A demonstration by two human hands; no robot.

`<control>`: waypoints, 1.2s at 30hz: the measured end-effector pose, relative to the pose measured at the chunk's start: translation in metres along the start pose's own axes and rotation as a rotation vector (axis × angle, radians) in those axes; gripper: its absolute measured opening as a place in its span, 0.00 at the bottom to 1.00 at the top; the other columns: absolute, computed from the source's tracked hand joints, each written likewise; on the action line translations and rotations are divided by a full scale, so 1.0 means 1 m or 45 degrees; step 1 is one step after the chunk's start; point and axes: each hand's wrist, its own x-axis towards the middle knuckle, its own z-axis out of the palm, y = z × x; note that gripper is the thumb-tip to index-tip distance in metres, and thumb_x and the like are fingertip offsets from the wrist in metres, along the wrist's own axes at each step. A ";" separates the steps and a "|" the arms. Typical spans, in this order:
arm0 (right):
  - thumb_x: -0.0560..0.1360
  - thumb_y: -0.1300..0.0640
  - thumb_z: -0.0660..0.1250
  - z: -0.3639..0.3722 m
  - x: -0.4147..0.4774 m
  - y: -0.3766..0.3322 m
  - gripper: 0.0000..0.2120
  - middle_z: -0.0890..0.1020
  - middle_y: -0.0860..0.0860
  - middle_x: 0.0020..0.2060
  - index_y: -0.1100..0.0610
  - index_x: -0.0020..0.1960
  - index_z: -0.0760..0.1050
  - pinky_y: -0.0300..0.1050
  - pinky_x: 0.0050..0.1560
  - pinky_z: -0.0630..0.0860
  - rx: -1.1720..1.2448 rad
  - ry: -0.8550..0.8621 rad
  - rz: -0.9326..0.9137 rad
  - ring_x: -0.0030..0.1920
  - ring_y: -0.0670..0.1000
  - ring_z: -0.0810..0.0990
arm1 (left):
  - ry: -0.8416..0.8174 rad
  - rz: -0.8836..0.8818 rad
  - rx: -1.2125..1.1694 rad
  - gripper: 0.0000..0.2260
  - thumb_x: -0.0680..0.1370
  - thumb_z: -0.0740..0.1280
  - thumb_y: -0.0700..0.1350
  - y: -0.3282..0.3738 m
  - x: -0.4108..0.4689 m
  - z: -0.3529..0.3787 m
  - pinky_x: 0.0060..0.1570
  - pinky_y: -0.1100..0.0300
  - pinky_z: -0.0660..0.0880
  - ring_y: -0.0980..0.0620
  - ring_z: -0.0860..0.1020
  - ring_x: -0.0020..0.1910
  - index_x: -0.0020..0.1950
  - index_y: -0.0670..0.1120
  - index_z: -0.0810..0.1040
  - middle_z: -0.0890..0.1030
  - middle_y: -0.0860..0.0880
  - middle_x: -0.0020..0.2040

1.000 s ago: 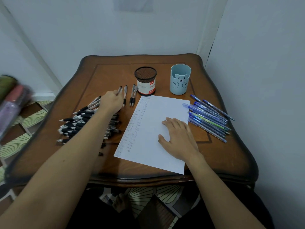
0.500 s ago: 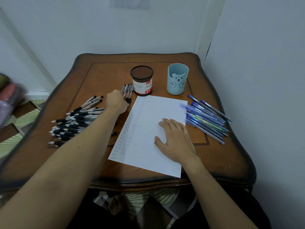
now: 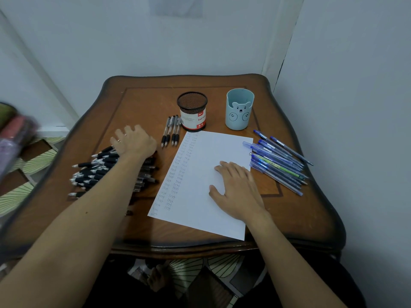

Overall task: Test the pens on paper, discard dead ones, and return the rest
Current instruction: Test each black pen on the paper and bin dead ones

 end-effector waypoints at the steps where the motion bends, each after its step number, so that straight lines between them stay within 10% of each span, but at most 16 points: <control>1: 0.80 0.39 0.56 0.000 0.000 0.000 0.27 0.62 0.45 0.78 0.48 0.76 0.63 0.50 0.78 0.47 -0.004 0.003 0.000 0.78 0.48 0.56 | -0.045 -0.014 0.012 0.23 0.82 0.59 0.52 -0.006 0.001 0.001 0.75 0.35 0.54 0.35 0.60 0.76 0.75 0.43 0.66 0.66 0.39 0.76; 13: 0.80 0.39 0.56 -0.001 0.000 -0.001 0.27 0.63 0.46 0.77 0.48 0.76 0.63 0.51 0.78 0.48 -0.017 0.004 0.003 0.78 0.48 0.57 | 0.038 -0.037 -0.007 0.16 0.80 0.67 0.52 -0.023 -0.006 -0.004 0.71 0.37 0.59 0.38 0.66 0.72 0.65 0.45 0.79 0.72 0.41 0.70; 21: 0.81 0.39 0.57 0.000 0.000 -0.001 0.27 0.62 0.45 0.78 0.48 0.76 0.62 0.50 0.78 0.47 -0.021 -0.004 0.007 0.78 0.47 0.55 | 0.577 0.396 -0.428 0.09 0.83 0.64 0.42 -0.022 -0.023 -0.002 0.69 0.40 0.67 0.41 0.79 0.55 0.61 0.42 0.78 0.83 0.43 0.53; 30: 0.80 0.39 0.56 0.001 0.000 -0.001 0.27 0.62 0.46 0.78 0.48 0.76 0.62 0.51 0.78 0.48 -0.019 0.000 0.015 0.78 0.48 0.56 | 0.565 0.729 -0.828 0.19 0.84 0.56 0.56 -0.003 -0.068 -0.006 0.32 0.58 0.64 0.52 0.72 0.35 0.49 0.43 0.76 0.77 0.48 0.39; 36: 0.81 0.39 0.57 0.000 0.000 -0.001 0.27 0.62 0.46 0.78 0.48 0.76 0.63 0.51 0.78 0.48 -0.015 0.004 0.013 0.78 0.48 0.56 | 0.402 0.754 -1.098 0.17 0.78 0.57 0.52 0.001 -0.095 -0.011 0.28 0.57 0.64 0.54 0.69 0.27 0.39 0.44 0.78 0.73 0.55 0.28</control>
